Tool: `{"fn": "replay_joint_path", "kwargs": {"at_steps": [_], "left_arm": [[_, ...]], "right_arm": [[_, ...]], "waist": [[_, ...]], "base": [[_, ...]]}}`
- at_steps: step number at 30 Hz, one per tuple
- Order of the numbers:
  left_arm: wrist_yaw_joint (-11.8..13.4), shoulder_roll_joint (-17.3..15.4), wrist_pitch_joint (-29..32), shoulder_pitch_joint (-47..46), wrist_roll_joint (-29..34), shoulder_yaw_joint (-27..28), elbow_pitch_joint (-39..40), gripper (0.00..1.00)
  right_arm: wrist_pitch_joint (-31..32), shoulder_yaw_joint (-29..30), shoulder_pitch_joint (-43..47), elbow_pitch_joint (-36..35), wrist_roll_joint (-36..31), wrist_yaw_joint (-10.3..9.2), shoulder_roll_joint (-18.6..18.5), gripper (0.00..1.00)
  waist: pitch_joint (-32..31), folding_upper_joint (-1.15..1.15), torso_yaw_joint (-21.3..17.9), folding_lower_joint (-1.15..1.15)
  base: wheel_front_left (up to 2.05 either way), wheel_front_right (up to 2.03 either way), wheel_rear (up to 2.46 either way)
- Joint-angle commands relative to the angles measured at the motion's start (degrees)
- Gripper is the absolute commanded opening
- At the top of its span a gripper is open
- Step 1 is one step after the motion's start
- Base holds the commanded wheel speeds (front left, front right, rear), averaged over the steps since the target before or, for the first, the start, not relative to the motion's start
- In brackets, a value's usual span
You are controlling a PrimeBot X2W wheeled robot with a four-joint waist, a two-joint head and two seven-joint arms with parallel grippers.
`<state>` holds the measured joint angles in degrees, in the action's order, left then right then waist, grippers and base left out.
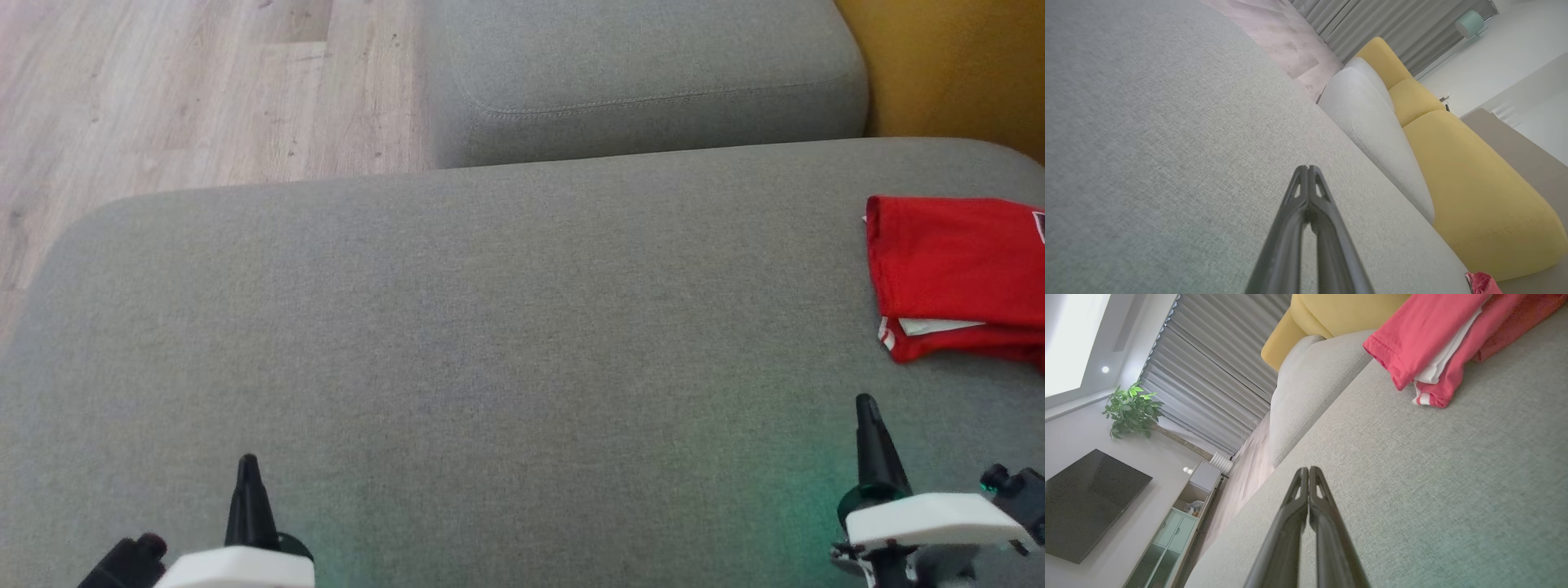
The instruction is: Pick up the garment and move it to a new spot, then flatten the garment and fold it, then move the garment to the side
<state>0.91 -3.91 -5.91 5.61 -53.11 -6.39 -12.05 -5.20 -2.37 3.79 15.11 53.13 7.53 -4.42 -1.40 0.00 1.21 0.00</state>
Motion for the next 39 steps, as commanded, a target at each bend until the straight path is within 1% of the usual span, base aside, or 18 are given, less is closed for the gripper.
{"fn": "replay_joint_path", "kwargs": {"at_steps": [1,39], "left_arm": [[-0.8,-0.8,0.4,-3.7,-1.8,1.8,1.5,0.0],[-5.5,-0.8,6.6,-8.6,-26.5,7.1,-0.6,0.0]], "right_arm": [[0.4,0.0,-3.6,-1.7,2.0,-0.02,-0.5,0.0],[6.5,4.4,-7.5,-1.4,26.1,-0.04,0.0,0.0]], "waist": [[0.0,0.0,0.0,0.0],[1.0,0.0,-0.8,0.0]], "base": [[0.0,0.0,0.0],[0.0,0.0,0.0]]}}
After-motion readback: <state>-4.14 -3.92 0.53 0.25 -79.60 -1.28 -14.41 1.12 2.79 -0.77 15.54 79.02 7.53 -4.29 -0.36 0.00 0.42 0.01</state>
